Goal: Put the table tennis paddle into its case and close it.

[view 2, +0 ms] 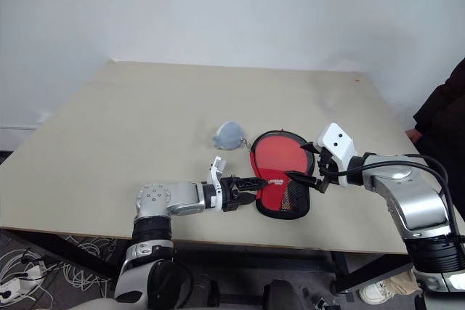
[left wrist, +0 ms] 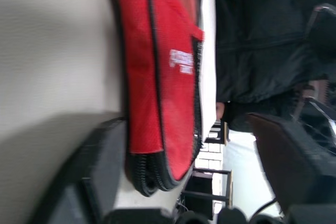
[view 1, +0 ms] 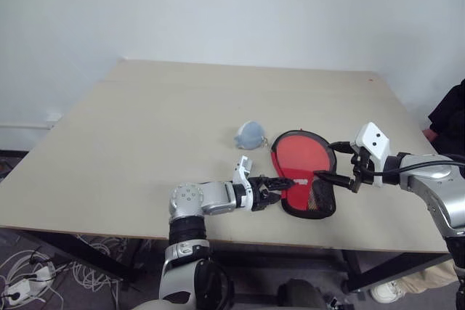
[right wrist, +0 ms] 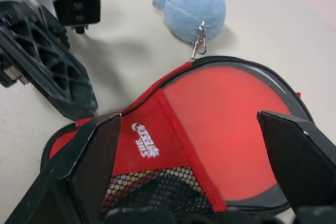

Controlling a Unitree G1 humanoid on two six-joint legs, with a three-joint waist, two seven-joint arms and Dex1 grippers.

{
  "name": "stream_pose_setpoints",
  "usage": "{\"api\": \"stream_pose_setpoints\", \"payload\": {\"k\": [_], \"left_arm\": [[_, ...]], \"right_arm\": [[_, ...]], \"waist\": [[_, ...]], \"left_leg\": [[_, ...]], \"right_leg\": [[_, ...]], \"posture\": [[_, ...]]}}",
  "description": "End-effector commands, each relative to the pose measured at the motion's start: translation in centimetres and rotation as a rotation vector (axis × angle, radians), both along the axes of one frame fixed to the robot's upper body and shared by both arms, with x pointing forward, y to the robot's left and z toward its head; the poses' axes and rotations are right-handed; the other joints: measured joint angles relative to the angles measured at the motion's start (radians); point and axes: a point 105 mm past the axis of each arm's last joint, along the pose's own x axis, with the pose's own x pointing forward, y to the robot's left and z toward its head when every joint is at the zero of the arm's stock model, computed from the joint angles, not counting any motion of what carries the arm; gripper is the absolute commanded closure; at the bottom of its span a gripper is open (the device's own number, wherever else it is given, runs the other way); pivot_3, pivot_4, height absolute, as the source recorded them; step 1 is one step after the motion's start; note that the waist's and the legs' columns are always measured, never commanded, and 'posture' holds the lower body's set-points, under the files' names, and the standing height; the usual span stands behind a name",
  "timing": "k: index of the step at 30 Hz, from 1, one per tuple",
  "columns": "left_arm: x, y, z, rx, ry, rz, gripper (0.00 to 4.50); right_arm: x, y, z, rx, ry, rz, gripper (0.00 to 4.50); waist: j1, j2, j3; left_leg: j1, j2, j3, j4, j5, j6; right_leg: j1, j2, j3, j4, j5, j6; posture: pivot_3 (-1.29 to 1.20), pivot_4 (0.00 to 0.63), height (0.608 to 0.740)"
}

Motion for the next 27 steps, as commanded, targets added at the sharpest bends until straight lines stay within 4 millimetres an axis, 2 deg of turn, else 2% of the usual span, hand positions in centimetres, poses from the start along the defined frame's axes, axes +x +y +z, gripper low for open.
{"api": "stream_pose_setpoints", "payload": {"k": [1,5,15,25,26,27], "left_arm": [[-0.53,-3.02,1.02,-0.017,-0.01,-0.08,2.16],[-0.78,-2.99,0.68,-0.001,-0.004,-0.091,3.17],[-1.12,-2.97,0.3,0.048,-0.042,-0.122,3.17],[-0.89,-3.26,0.59,0.012,-0.053,-0.108,3.17],[-0.86,-3.29,0.58,0.01,-0.051,-0.105,3.51],[-0.83,-3.3,0.53,0.01,-0.051,-0.104,3.57]], "right_arm": [[0.32,0.49,2.04,0.025,-0.066,0.011,0.0],[0.32,0.72,2.27,0.035,-0.067,0.014,0.0],[0.43,0.93,2.5,0.044,-0.07,0.014,0.0],[0.52,0.97,2.63,0.046,-0.075,0.013,0.0],[0.53,0.97,2.64,0.046,-0.075,0.013,0.0],[0.54,0.98,2.64,0.046,-0.075,0.013,0.0]], "waist": [[-0.001,0.0,0.0],[-0.003,0.0,0.0],[0.0,0.0,0.0],[0.0,0.0,0.0],[0.001,0.0,0.0],[0.001,0.0,0.0]], "left_leg": [[0.0,0.0,0.0,0.0,0.0,0.0],[0.0,0.0,0.0,-0.004,0.0,0.0],[0.0,-0.001,0.0,-0.004,0.0,0.0],[0.0,-0.001,0.0,-0.003,0.0,0.0],[0.0,-0.001,0.0,-0.003,0.0,0.0],[0.0,-0.001,0.0,-0.003,0.0,0.0]], "right_leg": [[0.0,0.0,0.0,0.0,0.0,0.0],[-0.002,0.0,0.0,0.0,0.0,0.0],[-0.001,0.0,0.0,-0.001,0.0,0.0],[-0.001,0.0,0.0,-0.001,0.0,0.0],[-0.001,0.0,0.0,-0.001,0.0,0.0],[-0.001,0.0,0.0,-0.001,0.0,0.0]], "posture": [[0.0,0.0,0.725],[0.0,0.0,0.725],[0.0,0.0,0.725],[0.0,0.0,0.725],[0.0,0.0,0.725],[0.0,0.0,0.725]]}}
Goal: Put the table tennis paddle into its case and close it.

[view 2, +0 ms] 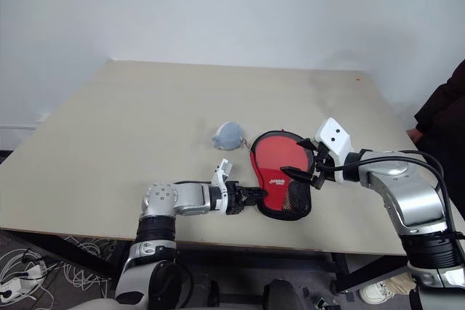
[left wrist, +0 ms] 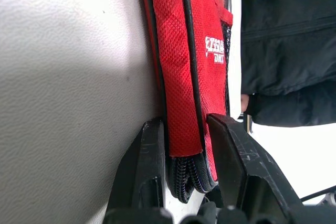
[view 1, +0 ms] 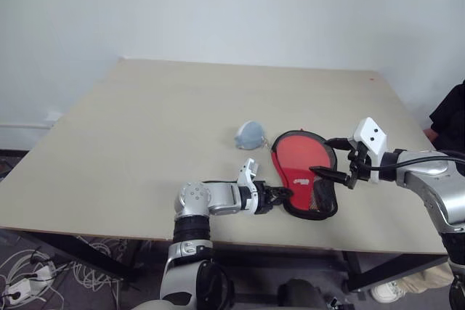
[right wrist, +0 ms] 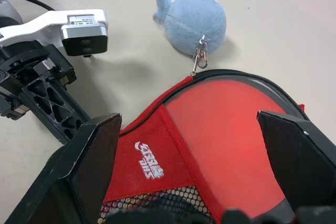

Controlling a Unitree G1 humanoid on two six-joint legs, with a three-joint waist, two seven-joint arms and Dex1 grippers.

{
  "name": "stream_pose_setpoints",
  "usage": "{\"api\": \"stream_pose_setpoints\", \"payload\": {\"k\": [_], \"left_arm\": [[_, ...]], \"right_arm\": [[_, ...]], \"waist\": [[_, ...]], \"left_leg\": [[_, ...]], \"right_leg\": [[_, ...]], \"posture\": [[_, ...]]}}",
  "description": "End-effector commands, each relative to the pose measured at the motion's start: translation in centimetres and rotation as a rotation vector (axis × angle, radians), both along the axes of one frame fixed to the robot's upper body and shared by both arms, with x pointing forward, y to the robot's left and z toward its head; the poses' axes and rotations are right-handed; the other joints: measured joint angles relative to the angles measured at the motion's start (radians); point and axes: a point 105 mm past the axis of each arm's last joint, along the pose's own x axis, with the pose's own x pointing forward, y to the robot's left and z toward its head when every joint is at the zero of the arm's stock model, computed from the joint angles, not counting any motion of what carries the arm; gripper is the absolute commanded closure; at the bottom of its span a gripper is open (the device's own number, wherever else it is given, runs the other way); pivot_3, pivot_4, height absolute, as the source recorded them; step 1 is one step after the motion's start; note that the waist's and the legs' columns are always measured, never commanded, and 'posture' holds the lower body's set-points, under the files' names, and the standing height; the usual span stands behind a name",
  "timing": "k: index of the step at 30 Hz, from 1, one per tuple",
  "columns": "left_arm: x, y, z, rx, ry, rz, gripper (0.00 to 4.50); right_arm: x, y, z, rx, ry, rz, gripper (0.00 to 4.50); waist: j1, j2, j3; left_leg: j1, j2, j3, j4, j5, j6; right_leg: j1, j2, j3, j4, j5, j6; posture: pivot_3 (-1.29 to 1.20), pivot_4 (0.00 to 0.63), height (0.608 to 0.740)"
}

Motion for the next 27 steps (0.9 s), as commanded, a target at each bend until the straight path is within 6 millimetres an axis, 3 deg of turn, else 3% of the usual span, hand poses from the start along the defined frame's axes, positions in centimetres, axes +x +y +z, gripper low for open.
{"api": "stream_pose_setpoints", "payload": {"k": [1,4,13,17,22,27], "left_arm": [[-0.5,-2.4,0.8,-0.046,-0.005,-0.053,3.83],[-0.5,-2.3,0.6,-0.04,-0.004,-0.05,4.48],[0.2,-1.7,0.5,0.0,-0.02,-0.026,4.48],[0.1,-0.3,0.5,0.032,-0.03,-0.006,4.48],[-1.4,1.8,0.0,0.054,-0.017,0.024,4.48],[-4.2,4.5,-0.6,0.061,-0.05,0.06,4.48]], "right_arm": [[0.2,0.2,1.9,0.016,-0.067,0.006,0.0],[0.2,0.2,1.9,0.016,-0.066,0.008,0.0],[0.2,0.3,2.0,0.018,-0.066,0.015,0.0],[0.3,0.3,2.1,0.015,-0.066,0.017,0.0],[0.4,0.3,2.1,0.012,-0.066,0.02,0.0],[0.3,0.4,1.9,0.01,-0.06,0.029,0.0]], "waist": [[0.002,0.0,0.0],[0.005,0.001,0.0],[0.008,0.001,-0.001],[0.007,0.001,-0.001],[-0.007,0.001,-0.001],[-0.027,0.001,-0.001]], "left_leg": [[0.0,0.0,0.0,0.0,0.0,0.0],[0.0,0.0,0.0,0.001,0.0,0.0],[0.0,0.0,-0.001,0.002,0.0,0.0],[0.0,0.0,-0.001,-0.004,0.0,0.0],[0.0,0.0,0.0,-0.006,0.0,0.0],[0.002,0.001,0.0,-0.016,0.0,0.0]], "right_leg": [[0.0,0.0,0.0,0.0,0.0,0.0],[0.001,0.0,0.0,0.0,0.0,0.0],[0.001,0.0,0.0,-0.003,0.0,0.0],[0.001,0.0,-0.001,-0.011,0.0,0.0],[-0.002,0.0,0.0,-0.014,0.011,0.003],[-0.004,0.003,0.002,-0.013,0.01,0.0]], "posture": [[0.0,0.0,0.725],[0.0,0.0,0.725],[0.0,0.0,0.725],[0.0,0.0,0.725],[0.0,0.0,0.725],[0.0,0.0,0.725]]}}
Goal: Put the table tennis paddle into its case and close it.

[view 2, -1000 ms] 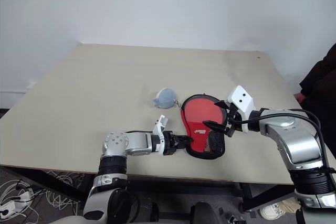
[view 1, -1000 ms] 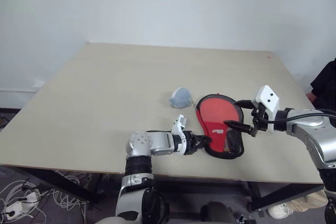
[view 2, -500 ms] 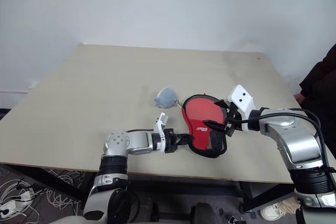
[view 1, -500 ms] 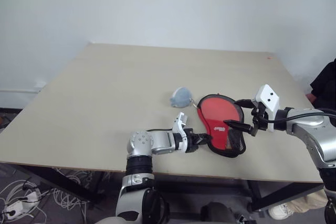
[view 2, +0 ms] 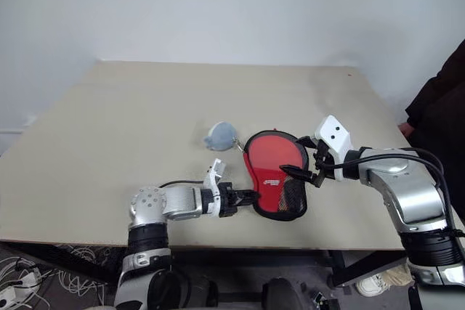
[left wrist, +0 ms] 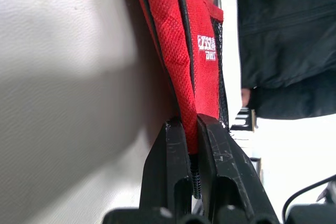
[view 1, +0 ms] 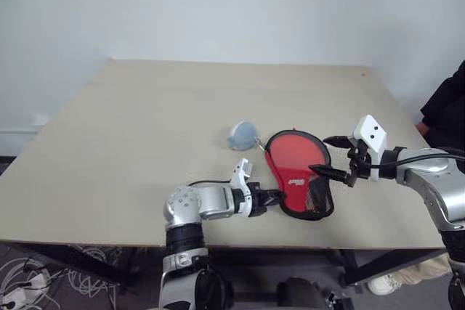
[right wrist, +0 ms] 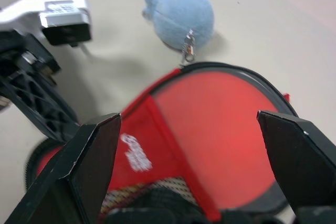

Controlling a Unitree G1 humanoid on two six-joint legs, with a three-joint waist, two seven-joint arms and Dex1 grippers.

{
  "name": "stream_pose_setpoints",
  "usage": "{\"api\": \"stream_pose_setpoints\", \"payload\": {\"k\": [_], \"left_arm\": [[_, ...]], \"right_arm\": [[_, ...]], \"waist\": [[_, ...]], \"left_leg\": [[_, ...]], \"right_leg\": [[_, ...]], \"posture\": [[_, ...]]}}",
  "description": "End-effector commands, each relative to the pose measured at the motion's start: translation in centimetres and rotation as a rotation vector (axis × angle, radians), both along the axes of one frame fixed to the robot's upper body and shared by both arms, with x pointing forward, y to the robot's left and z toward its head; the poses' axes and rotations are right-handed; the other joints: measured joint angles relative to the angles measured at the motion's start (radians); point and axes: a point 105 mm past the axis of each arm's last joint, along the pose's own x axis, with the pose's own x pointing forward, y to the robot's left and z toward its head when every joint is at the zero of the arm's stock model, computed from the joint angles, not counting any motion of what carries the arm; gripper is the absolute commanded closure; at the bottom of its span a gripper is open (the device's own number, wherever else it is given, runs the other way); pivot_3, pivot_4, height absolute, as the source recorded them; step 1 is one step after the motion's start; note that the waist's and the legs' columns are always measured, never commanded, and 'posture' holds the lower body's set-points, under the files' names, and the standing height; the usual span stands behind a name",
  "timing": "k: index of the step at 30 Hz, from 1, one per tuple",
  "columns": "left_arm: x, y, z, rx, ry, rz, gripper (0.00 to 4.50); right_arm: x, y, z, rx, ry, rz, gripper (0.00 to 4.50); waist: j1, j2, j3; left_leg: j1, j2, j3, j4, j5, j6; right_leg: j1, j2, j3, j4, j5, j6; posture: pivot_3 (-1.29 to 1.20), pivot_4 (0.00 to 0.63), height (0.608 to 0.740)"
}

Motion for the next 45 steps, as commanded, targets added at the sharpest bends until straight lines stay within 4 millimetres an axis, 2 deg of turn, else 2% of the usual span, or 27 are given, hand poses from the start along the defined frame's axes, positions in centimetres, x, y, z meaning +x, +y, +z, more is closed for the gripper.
{"api": "stream_pose_setpoints", "payload": {"k": [1,9,15,20,37,45], "left_arm": [[-2.6,1.6,-0.9,0.015,0.007,0.011,4.48],[-5.5,4.8,-0.2,0.04,-0.03,-0.006,4.48],[-8.5,6.7,0.2,0.079,0.048,-0.021,4.48],[-10.7,8.0,-0.5,0.138,0.105,-0.014,4.48],[-14.0,9.8,-0.8,0.193,0.174,-0.099,4.48],[-14.2,10.4,-1.2,0.218,0.2,-0.103,4.48]], "right_arm": [[0.2,0.3,1.5,0.008,-0.054,0.022,0.0],[0.2,0.4,1.2,0.006,-0.04,0.04,0.0],[0.2,0.5,1.1,0.006,-0.035,0.054,0.0],[0.2,0.5,1.0,0.008,-0.031,0.059,0.0],[0.1,0.8,0.7,0.014,-0.022,0.068,0.0],[0.2,0.8,0.7,0.017,-0.022,0.066,0.0]], "waist": [[-0.008,0.0,0.0],[-0.01,0.0,0.0],[-0.012,0.0,0.0],[-0.007,0.001,0.0],[-0.01,0.002,0.0],[-0.008,0.002,0.0]], "left_leg": [[0.0,0.001,0.0,-0.001,0.0,0.001],[0.0,0.001,0.0,0.002,-0.001,-0.001],[0.004,0.004,0.001,0.003,-0.003,-0.004],[0.004,0.004,0.004,0.002,-0.003,-0.004],[0.0,0.006,0.009,-0.003,-0.003,-0.005],[0.0,0.007,0.01,-0.002,-0.003,-0.005]], "right_leg": [[0.0,0.001,0.0,0.0,0.0,-0.001],[0.001,0.001,0.0,0.0,-0.003,-0.003],[0.001,0.0,-0.001,0.001,-0.002,-0.004],[0.0,-0.001,-0.001,0.0,-0.001,-0.004],[-0.009,-0.001,-0.001,0.0,-0.001,-0.006],[-0.009,-0.001,-0.001,0.0,0.0,-0.006]], "posture": [[0.0,0.0,0.725],[0.0,0.0,0.725],[0.0,0.0,0.725],[0.0,0.0,0.725],[0.0,0.0,0.725],[0.0,0.0,0.725]]}}
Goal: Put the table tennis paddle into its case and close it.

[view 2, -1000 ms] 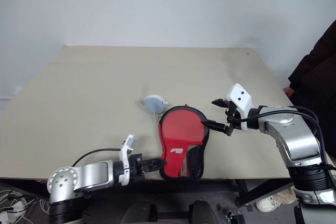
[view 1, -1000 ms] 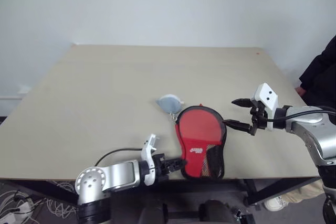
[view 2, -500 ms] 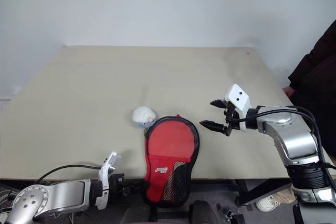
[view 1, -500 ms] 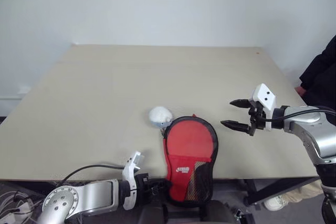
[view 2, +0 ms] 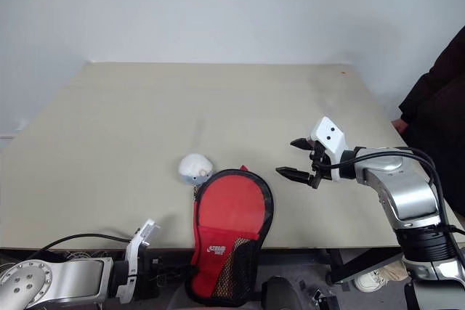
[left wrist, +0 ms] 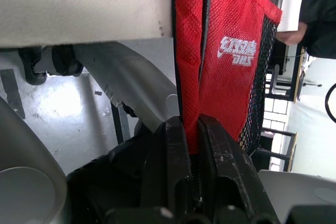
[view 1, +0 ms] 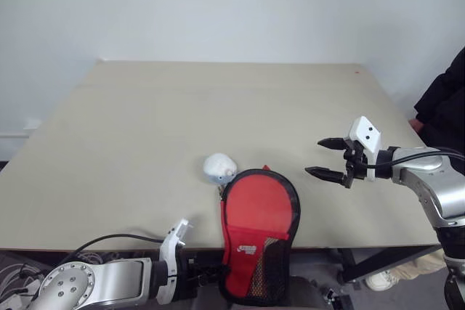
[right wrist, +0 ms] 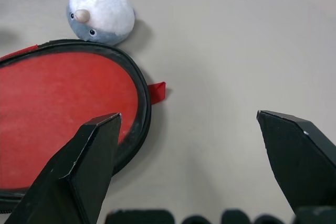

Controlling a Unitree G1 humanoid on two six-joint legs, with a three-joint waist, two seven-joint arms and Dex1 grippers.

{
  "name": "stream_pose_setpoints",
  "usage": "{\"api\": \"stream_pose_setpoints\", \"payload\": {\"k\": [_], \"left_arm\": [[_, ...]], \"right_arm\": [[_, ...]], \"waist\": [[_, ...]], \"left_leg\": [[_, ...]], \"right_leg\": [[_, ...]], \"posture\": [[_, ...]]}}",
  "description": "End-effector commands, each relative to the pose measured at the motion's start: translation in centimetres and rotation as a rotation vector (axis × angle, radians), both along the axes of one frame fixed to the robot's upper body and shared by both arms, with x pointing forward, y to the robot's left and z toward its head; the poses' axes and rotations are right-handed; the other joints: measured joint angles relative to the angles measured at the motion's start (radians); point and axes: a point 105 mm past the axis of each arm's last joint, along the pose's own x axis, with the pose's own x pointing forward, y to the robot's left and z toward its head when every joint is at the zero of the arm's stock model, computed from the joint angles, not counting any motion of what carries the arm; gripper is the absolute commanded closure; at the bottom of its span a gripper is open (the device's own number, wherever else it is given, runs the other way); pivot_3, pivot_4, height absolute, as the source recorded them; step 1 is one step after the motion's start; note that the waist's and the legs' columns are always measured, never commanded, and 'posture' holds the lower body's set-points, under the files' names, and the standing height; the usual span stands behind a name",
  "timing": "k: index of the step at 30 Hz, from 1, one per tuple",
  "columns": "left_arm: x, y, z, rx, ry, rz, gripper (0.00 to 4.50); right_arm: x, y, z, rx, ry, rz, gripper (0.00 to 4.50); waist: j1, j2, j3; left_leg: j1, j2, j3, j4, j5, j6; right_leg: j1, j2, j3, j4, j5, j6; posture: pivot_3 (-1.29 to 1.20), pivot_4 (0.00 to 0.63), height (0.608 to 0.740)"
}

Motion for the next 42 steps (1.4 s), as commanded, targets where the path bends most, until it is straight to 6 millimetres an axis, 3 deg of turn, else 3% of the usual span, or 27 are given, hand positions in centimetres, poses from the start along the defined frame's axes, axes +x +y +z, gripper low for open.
{"api": "stream_pose_setpoints", "payload": {"k": [1,9,20,23,27,32,36,42], "left_arm": [[-1.0,0.2,-0.6,0.026,0.041,-0.033,4.48],[0.1,0.5,-0.7,0.053,0.02,-0.032,4.48],[2.9,3.7,-0.3,0.129,-0.06,-0.01,1.78],[3.8,3.8,0.8,0.087,-0.096,0.006,0.99],[4.9,3.1,3.8,-0.048,-0.191,-0.008,0.06],[5.5,2.7,6.3,-0.06,-0.362,-0.118,0.06],[8.5,2.5,8.5,-0.007,-0.629,-0.139,0.06],[11.0,-0.3,8.9,0.124,-0.946,-0.279,0.06]], "right_arm": [[0.2,0.2,1.1,0.011,-0.047,0.009,0.0],[0.3,0.2,1.2,0.013,-0.048,0.009,0.0],[0.3,0.5,1.0,0.019,-0.045,0.012,0.0],[0.4,0.6,0.9,0.022,-0.044,0.012,0.0],[0.5,0.9,0.9,0.029,-0.045,0.018,0.0],[0.7,1.0,0.9,0.031,-0.046,0.024,0.0],[0.8,1.2,1.0,0.031,-0.046,0.032,0.0],[1.2,1.7,1.4,0.035,-0.058,0.041,0.0]], "waist": [[0.0,0.0,0.0],[0.001,0.0,0.0],[0.001,0.0,0.0],[0.001,0.0,0.0],[0.01,0.0,0.0],[0.027,0.001,0.0],[0.026,0.001,0.0],[0.026,0.0,0.0]], "left_leg": [[0.0,0.0,0.0,0.0,0.0,0.0],[0.0,0.0,0.0,0.001,0.0,0.0],[0.0,0.0,0.0,0.003,0.0,0.0],[0.0,0.001,0.0,0.003,0.0,0.0],[0.0,0.001,0.001,0.003,0.0,0.0],[-0.001,0.001,0.002,0.004,0.0,0.0],[-0.001,0.001,0.003,0.004,0.001,-0.001],[-0.001,0.001,0.004,0.004,0.001,-0.001]], "right_leg": [[0.0,0.0,0.0,0.0,0.0,0.0],[0.0,0.0,0.0,0.0,0.0,0.0],[0.0,0.0,0.0,0.002,0.001,0.0],[0.0,0.0,-0.001,0.002,0.002,0.0],[-0.001,0.0,-0.001,0.002,0.002,0.0],[-0.002,0.0,-0.001,0.002,0.003,-0.001],[-0.001,0.0,-0.001,0.002,0.004,0.0],[0.0,0.0,-0.001,0.002,0.005,0.0]], "posture": [[0.0,0.0,0.725],[0.0,0.0,0.725],[0.0,0.0,0.725],[0.0,0.0,0.725],[0.0,0.0,0.725],[0.0,0.0,0.725],[0.0,0.0,0.725],[0.0,0.0,0.725]]}}
